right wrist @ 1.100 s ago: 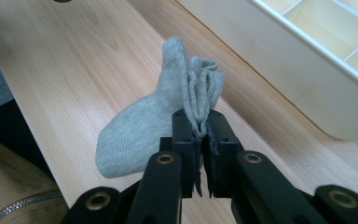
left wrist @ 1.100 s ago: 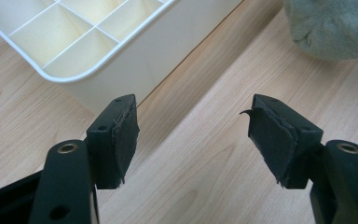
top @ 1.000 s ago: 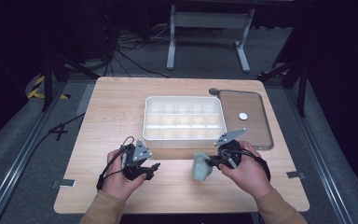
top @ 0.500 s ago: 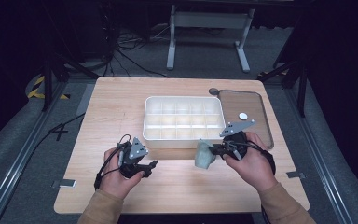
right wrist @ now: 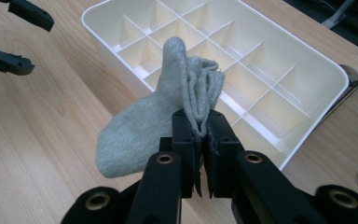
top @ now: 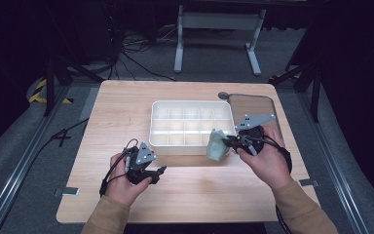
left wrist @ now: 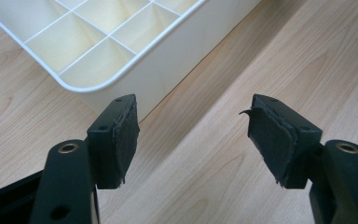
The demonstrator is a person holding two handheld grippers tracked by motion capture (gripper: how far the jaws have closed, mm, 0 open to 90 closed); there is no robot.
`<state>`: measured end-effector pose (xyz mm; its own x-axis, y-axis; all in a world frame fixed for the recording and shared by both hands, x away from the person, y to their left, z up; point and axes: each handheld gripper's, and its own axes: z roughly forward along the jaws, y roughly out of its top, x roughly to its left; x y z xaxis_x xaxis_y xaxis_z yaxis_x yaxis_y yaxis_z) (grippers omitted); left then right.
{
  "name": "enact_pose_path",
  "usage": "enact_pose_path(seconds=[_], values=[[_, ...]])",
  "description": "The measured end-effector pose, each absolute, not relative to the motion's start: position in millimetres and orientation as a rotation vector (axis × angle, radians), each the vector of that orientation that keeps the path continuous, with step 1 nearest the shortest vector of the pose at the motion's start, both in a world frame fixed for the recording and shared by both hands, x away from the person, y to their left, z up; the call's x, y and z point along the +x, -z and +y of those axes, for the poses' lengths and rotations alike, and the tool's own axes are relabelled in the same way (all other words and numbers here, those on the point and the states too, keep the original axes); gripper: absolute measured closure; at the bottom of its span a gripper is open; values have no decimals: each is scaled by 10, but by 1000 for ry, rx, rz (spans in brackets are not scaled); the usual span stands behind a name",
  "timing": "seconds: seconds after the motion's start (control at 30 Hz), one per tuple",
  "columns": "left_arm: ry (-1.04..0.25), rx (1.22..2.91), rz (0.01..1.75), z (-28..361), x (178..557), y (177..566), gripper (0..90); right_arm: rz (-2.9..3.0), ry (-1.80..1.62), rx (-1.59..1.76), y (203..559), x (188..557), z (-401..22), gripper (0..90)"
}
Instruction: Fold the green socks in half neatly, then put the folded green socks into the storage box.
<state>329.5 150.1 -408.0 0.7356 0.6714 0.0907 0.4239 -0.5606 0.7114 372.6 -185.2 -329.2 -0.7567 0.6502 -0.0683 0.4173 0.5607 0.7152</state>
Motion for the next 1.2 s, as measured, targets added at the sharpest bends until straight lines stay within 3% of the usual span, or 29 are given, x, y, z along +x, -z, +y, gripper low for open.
enact_pose_path(seconds=[0.6, 1.2], values=[[-478, 2222, 844, 1572, 3275, 4058, 340, 2425, -938, 867, 3220, 3994, -1825, 838], [-507, 2216, 928, 1826, 3101, 4083, 337, 2515, -764, 860, 3421, 4338, -1616, 836]])
